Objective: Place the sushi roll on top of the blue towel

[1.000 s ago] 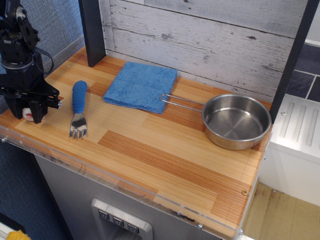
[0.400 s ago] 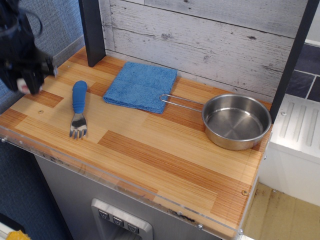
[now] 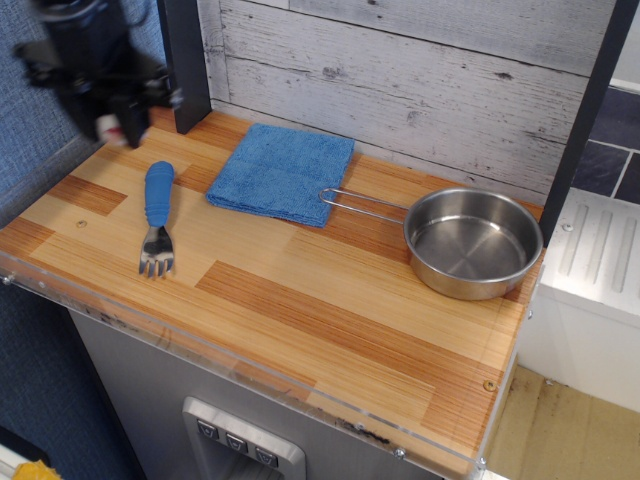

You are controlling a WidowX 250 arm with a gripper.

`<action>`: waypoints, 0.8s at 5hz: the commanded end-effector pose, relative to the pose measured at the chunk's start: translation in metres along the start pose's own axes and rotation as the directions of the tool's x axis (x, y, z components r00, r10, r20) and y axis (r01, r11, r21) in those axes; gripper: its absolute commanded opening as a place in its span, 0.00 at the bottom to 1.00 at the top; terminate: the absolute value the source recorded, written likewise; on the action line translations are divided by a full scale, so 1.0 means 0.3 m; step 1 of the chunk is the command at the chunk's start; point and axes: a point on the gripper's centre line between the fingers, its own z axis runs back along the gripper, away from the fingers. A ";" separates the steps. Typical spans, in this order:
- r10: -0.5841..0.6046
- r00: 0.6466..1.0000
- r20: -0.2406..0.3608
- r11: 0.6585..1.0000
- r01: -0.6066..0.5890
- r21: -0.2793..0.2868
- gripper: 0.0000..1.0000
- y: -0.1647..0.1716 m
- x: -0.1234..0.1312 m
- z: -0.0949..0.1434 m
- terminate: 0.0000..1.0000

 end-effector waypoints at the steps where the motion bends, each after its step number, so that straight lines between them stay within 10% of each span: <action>1: -0.049 0.997 0.054 0.999 0.050 -0.014 0.00 -0.121 0.096 0.004 0.00; 4: -0.089 0.996 0.012 0.995 0.089 -0.037 0.00 -0.244 0.186 -0.183 0.00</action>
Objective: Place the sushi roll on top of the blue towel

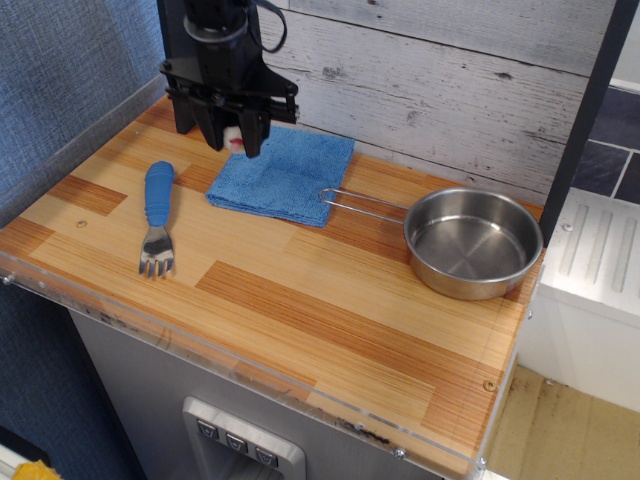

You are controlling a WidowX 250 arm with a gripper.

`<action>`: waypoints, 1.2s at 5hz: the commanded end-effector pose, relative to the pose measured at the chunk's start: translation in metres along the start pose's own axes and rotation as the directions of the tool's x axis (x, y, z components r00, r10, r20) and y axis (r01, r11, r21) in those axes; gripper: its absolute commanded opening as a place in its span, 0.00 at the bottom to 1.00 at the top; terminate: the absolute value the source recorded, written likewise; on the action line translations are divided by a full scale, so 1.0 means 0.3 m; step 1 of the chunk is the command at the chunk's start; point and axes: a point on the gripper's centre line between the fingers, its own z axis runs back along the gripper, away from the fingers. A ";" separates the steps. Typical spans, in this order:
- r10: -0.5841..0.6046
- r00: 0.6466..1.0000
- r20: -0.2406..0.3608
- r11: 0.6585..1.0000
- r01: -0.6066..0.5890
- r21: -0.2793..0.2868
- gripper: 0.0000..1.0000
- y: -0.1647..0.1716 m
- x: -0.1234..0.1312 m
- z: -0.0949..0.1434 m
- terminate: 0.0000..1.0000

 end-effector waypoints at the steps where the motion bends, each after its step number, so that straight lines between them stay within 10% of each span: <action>1: -0.047 0.998 0.031 0.999 0.047 0.021 0.00 -0.054 0.064 -0.046 0.00; 3: -0.056 0.998 -0.003 0.998 0.056 0.021 0.00 -0.079 0.058 -0.108 0.00; 4: -0.050 0.999 -0.020 0.998 0.051 0.041 1.00 -0.068 0.056 -0.105 0.00; 6: -0.009 1.000 -0.017 0.999 0.010 0.048 1.00 -0.046 0.054 -0.068 0.00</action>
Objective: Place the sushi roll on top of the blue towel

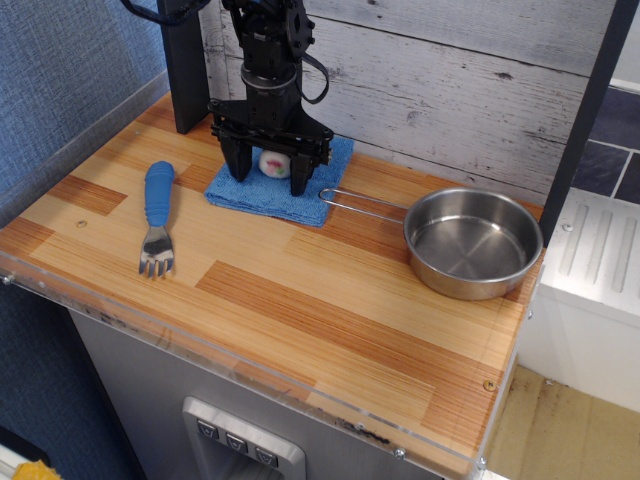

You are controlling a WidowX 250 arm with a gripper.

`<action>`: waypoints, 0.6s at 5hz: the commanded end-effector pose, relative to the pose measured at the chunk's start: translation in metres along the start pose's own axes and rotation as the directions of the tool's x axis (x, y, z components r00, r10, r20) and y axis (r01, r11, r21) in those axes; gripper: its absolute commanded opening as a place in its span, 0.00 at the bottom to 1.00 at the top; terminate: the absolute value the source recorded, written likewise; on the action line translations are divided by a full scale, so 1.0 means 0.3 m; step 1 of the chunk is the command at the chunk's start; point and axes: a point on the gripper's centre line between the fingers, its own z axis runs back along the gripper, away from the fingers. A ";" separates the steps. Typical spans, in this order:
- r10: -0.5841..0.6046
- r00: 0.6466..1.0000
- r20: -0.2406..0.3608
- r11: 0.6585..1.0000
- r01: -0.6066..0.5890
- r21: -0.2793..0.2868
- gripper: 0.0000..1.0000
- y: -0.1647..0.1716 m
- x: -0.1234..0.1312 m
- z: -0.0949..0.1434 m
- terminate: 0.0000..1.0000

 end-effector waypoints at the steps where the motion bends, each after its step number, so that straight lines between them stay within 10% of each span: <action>1: 0.030 0.997 0.075 0.999 -0.029 -0.012 1.00 0.022 0.024 0.120 0.00; 3: 0.072 0.987 0.142 0.996 -0.064 -0.055 1.00 0.054 0.014 0.288 0.00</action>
